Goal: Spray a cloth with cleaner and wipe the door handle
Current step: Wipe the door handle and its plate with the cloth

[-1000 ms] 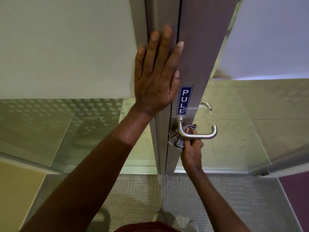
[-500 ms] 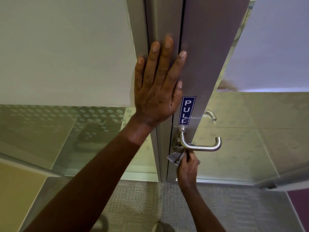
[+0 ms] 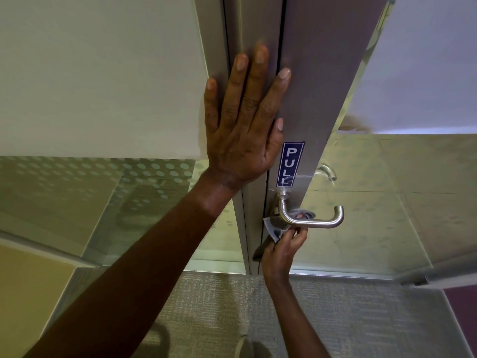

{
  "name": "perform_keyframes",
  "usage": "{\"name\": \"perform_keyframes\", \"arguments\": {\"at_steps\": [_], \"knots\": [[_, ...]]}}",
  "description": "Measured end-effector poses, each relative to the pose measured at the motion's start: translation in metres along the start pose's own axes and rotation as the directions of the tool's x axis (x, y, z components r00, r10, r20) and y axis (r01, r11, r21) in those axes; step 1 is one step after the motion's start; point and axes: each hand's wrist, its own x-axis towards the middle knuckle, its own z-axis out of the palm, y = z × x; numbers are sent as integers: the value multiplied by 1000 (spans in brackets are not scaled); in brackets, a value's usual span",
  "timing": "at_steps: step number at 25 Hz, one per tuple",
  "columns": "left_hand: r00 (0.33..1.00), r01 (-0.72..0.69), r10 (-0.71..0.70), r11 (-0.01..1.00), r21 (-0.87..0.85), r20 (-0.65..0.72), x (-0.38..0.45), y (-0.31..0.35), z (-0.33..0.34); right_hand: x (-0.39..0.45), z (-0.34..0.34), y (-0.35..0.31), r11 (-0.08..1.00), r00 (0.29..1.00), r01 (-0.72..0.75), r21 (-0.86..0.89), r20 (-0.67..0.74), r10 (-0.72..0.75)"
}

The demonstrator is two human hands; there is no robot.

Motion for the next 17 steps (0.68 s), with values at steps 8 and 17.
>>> {"name": "perform_keyframes", "arguments": {"at_steps": [8, 17], "knots": [[1000, -19, 19, 1000, -11, 4, -4, 0, 0, 38, -21, -8, 924, 915, 379, 49, -166, -367], [999, -26, 26, 1000, -4, 18, -4, 0, -2, 20, -16, 37, 850, 930, 359, -385, 73, -360]]}}
